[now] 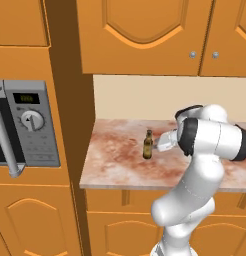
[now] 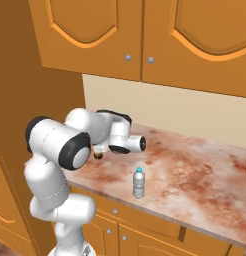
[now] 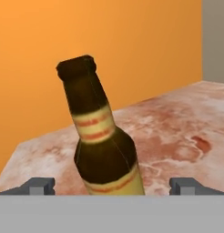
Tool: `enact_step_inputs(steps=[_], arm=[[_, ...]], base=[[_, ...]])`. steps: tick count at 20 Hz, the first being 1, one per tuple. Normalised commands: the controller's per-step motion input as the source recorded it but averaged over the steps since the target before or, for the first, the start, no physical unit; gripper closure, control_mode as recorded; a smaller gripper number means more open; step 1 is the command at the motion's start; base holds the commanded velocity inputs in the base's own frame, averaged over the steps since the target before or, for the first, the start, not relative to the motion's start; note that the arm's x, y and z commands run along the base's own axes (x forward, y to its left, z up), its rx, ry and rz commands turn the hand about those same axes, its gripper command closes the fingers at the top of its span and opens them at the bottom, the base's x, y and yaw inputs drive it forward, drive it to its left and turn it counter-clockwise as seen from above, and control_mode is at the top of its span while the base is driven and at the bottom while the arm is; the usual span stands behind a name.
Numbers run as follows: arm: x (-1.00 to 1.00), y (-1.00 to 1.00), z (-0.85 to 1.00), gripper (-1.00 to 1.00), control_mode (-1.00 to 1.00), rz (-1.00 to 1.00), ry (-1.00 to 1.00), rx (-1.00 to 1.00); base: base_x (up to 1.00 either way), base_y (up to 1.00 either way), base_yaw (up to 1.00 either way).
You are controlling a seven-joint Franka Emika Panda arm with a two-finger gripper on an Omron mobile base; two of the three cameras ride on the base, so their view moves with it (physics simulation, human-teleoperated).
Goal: Place the drinks on the dining counter in a tight cluster.
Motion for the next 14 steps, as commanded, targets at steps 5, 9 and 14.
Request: enact_step_inputs(steps=[5, 9, 14], arm=[[0.00, 0.06, -0.28, -1.00, -1.00, 0.00, 0.00, 0.00], [0.01, 0.02, -0.03, -1.00, -1.00, 0.00, -0.04, 0.00], [0.07, 0.05, 0.00, -1.00, -1.00, 0.00, -0.05, 0.00]], base=[[0.00, 0.00, 0.00], [0.00, 0.00, 0.00], [0.00, 0.00, 0.00]])
